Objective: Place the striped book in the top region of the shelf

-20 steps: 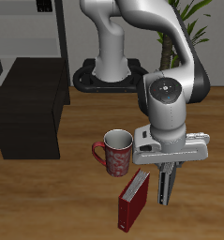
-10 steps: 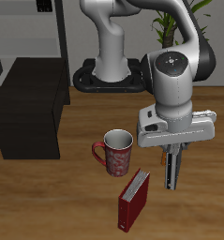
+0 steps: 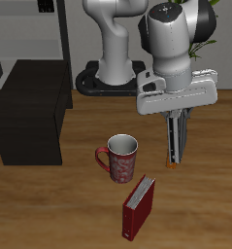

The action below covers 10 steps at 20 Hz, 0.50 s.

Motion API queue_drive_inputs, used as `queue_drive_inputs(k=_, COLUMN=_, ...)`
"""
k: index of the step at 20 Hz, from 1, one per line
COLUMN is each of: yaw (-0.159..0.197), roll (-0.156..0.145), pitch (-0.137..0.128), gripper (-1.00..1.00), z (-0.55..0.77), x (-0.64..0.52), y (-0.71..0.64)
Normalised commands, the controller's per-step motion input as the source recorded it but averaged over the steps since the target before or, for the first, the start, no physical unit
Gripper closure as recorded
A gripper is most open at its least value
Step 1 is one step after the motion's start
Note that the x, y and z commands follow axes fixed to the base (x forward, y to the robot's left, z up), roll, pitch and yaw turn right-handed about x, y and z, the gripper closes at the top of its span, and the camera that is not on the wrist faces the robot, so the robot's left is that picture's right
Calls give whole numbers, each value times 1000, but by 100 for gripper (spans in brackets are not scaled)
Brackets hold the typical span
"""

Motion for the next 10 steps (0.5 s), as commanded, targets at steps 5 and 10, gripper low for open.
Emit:
queue_drive_inputs(k=5, yaw=-49, roll=2, pitch=-81, gripper=100, z=440, x=-586, y=-364)
queue_drive_inputs(k=10, yaw=10, roll=10, pitch=-63, gripper=100, z=245, x=-567, y=-215)
